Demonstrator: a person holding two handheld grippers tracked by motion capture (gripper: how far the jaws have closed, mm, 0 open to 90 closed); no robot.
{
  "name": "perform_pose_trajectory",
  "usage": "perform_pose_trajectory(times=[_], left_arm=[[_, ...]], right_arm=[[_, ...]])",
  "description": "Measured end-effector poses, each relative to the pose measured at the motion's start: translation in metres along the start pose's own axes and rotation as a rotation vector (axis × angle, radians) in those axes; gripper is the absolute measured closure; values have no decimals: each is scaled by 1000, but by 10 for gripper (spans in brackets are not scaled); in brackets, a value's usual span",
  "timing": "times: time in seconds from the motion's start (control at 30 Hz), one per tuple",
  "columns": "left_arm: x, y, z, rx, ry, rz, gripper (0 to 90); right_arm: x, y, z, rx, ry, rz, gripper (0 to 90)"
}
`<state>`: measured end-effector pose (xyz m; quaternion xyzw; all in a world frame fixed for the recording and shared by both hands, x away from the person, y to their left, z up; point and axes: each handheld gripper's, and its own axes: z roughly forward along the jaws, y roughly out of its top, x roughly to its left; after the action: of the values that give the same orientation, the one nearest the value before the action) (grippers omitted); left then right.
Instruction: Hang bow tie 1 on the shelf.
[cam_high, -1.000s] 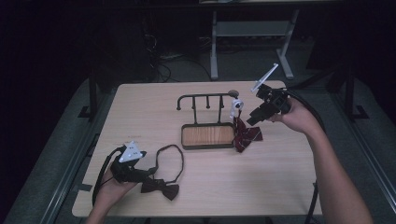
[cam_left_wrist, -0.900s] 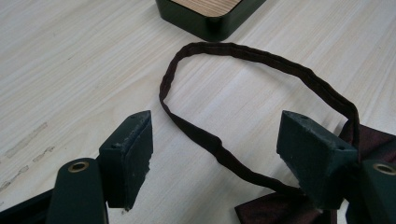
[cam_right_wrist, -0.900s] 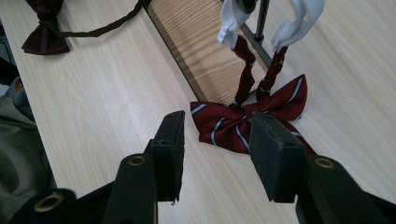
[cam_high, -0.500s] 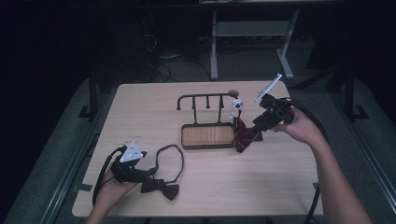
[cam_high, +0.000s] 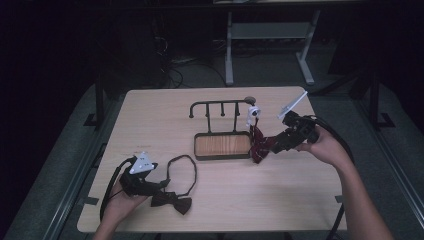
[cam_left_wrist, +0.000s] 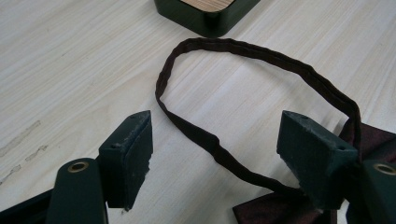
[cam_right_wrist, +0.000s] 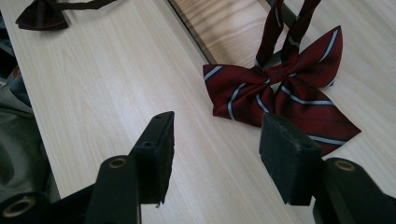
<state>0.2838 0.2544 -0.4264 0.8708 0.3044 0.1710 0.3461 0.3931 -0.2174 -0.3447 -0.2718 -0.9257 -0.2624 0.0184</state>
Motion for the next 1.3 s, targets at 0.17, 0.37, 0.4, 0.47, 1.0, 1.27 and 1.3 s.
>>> perform_pose_trajectory(times=[0.17,0.37,0.4,0.47,1.0,1.27,1.3], left_arm=[[0,0,1,4,-2,-2,273],[0,0,1,8,-3,-2,273],[0,0,2,4,-2,-3,273],[-1,0,2,2,-2,-4,272],[-2,1,4,8,-7,-8,271],[-2,3,7,13,-13,-15,273],[-2,3,7,17,-14,-16,275]], right_arm=[[1,-8,4,-6,2,13,441],[4,-16,10,-6,7,14,430],[4,-17,10,-7,8,13,429],[5,-20,11,-11,7,14,426],[17,-50,23,-54,6,35,409],[19,-61,37,-50,17,38,408],[19,-62,38,-45,11,38,407]])
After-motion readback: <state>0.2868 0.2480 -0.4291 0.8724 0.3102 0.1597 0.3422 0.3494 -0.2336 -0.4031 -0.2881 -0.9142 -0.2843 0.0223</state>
